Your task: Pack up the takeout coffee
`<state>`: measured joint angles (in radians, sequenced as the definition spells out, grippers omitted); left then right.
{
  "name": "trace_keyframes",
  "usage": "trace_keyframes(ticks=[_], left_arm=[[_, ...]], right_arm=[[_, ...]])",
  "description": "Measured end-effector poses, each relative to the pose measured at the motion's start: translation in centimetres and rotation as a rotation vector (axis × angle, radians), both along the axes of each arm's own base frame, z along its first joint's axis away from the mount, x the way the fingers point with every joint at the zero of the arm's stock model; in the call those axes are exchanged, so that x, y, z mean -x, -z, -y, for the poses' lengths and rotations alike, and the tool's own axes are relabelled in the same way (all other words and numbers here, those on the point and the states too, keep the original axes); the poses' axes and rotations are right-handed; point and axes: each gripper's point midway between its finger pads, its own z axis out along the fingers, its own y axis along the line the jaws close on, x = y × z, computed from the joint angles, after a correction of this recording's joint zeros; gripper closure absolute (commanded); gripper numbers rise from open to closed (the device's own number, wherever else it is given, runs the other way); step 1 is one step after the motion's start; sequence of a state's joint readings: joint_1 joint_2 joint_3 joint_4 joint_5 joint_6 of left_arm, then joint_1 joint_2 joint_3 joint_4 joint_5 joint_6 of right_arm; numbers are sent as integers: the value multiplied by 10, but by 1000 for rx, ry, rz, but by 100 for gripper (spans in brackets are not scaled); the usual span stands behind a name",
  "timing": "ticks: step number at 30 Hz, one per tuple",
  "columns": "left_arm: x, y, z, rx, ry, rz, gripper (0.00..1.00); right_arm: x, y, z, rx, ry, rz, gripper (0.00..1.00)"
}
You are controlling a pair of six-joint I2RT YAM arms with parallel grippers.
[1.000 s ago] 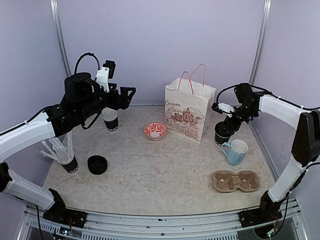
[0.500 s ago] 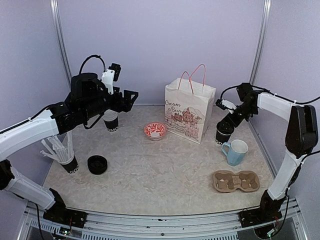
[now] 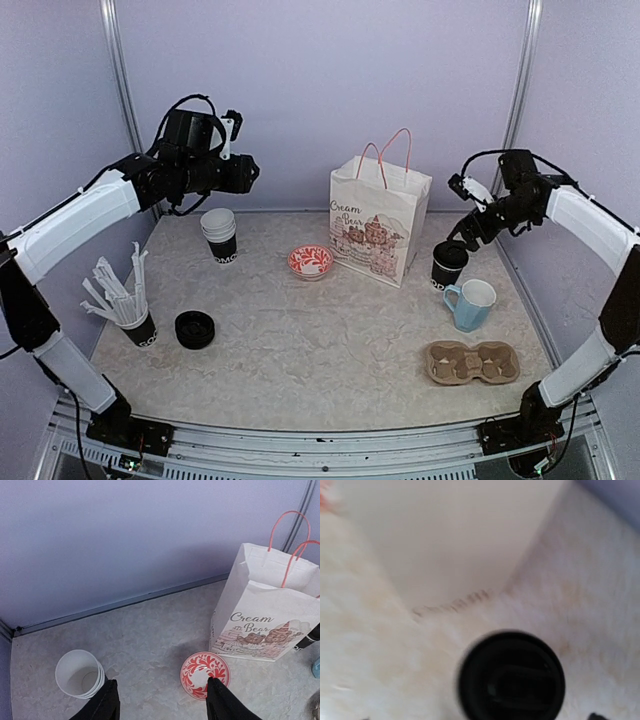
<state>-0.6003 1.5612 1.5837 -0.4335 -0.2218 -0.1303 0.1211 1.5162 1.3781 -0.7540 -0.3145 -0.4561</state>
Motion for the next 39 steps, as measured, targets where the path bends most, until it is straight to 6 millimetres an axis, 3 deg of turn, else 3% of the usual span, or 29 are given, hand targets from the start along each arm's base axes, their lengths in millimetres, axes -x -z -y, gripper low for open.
trace_keyframes(ticks=[3,6,12,16,21,24,30,36,39], left_arm=[[-17,22,-16,-43,-48,-85,50],[-31,53,-30,-95,-96,-176,54],[-52,124,-53,-211,-172,-348,56],[-63,151,-72,-246,-218,-410,59],[-73,167,-87,-262,-248,-439,63],[-75,172,-89,-276,-246,-447,67],[-82,179,-86,-292,-232,-447,71],[-86,189,-84,-309,-225,-457,88],[-87,191,-84,-313,-222,-457,90]], right_arm=[[26,-29,-16,-77,-78,74,11],[59,-34,-43,-131,-219,95,13],[143,13,-134,-202,-631,-43,17],[179,47,-163,-261,-786,-152,22],[197,80,-183,-270,-880,-241,23],[209,90,-192,-262,-928,-262,23],[220,95,-199,-255,-976,-267,24],[219,99,-198,-242,-976,-267,25],[219,100,-198,-237,-976,-265,25]])
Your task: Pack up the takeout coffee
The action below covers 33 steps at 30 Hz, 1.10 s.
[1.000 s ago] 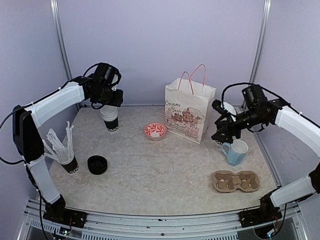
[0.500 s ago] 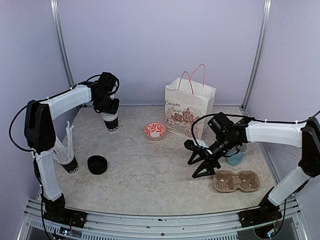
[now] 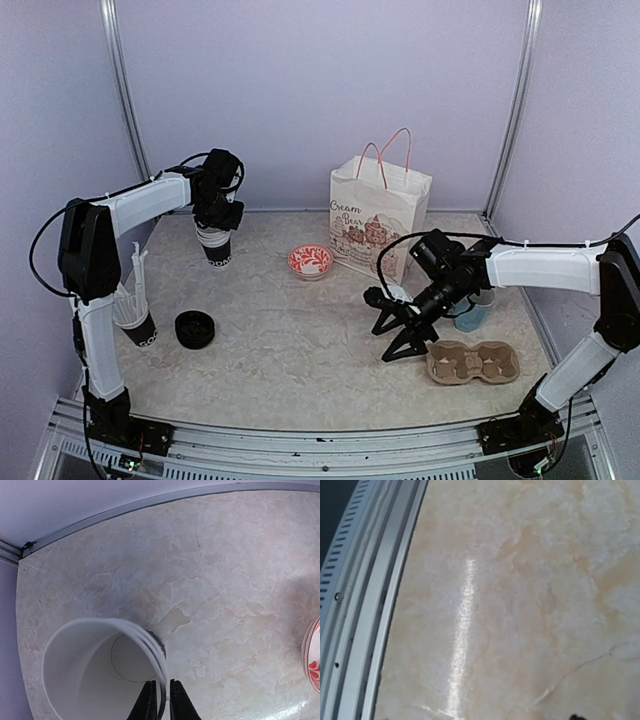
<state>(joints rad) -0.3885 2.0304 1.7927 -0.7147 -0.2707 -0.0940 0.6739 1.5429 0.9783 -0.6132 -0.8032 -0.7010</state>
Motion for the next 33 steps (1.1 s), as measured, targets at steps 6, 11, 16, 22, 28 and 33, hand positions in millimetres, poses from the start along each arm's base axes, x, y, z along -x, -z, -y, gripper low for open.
trace_keyframes(ticks=[6,11,16,22,28,33], left_arm=[[0,0,0,-3,1,0,97],[0,0,-1,-6,3,1,100],[1,-1,-2,-11,-1,-2,98],[3,-1,-5,-20,-15,-14,100],[7,-5,-2,-20,-17,-34,100],[25,-31,28,-46,26,15,100]], right_arm=[[-2,1,1,7,3,11,25],[-3,5,1,18,5,13,26],[-3,7,1,24,7,12,25],[-4,8,2,28,8,12,26],[-4,10,2,35,9,8,28],[-5,10,1,36,21,1,29]])
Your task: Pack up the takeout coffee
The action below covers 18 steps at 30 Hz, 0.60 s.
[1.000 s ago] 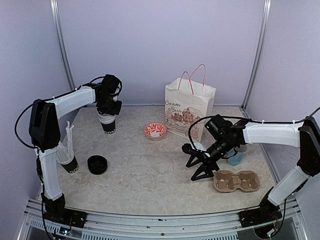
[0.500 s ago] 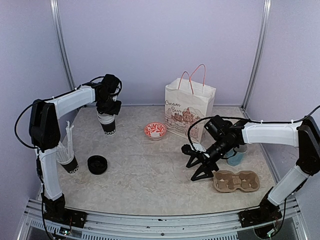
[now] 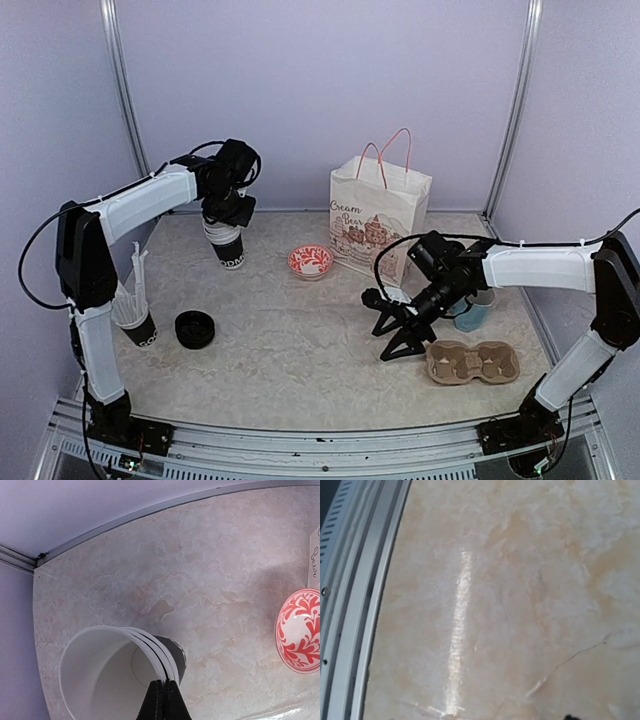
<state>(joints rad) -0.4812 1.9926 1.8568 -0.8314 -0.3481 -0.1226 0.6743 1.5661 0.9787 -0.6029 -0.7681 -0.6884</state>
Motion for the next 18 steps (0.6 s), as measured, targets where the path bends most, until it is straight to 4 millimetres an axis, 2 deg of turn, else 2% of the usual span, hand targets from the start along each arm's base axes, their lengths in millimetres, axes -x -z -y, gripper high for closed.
trace_keyframes(ticks=[2,4,7,9,12,14,18], left_arm=[[13,-14,9,-38,14,20,100],[17,-20,15,-20,29,23,100],[22,-18,12,-6,33,4,100],[25,-14,24,76,66,-23,100],[31,-14,18,12,42,-30,100],[33,-20,31,38,61,-30,100],[32,-30,33,-43,44,11,100]], right_arm=[[-3,0,-1,1,16,-1,29],[-5,-1,-2,0,29,1,29],[-8,-3,-4,-3,44,-1,29],[-8,-3,-5,-5,47,-2,29],[-10,-3,-5,-7,54,-3,29],[-10,-3,-5,-4,58,-4,29],[-12,-1,-5,5,64,-3,29]])
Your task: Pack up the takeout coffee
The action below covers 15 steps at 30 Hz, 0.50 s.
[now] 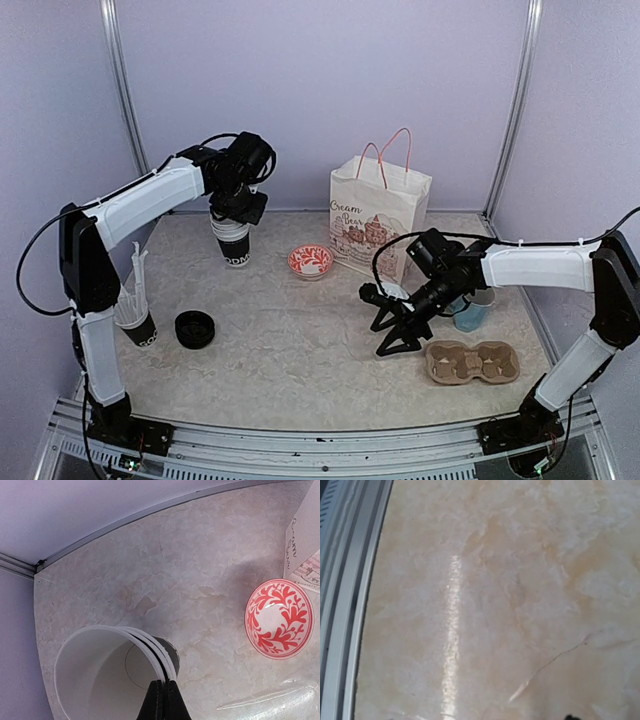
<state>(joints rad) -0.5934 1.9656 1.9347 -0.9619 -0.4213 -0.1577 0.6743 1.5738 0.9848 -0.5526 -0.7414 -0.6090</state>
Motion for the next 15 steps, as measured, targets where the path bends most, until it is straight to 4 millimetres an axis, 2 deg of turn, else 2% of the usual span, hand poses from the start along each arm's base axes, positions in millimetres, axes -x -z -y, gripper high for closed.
trace_keyframes(ticks=[2,9,13,15], left_arm=[[-4,-3,5,2,2,17,100],[-15,0,-7,-24,-32,13,100],[-23,4,15,91,33,-29,100],[-25,7,7,34,2,-25,100]], right_arm=[[-1,0,0,1,2,4,29],[-1,1,0,4,3,7,29],[-1,1,0,4,3,7,29],[-1,1,0,5,3,7,29]])
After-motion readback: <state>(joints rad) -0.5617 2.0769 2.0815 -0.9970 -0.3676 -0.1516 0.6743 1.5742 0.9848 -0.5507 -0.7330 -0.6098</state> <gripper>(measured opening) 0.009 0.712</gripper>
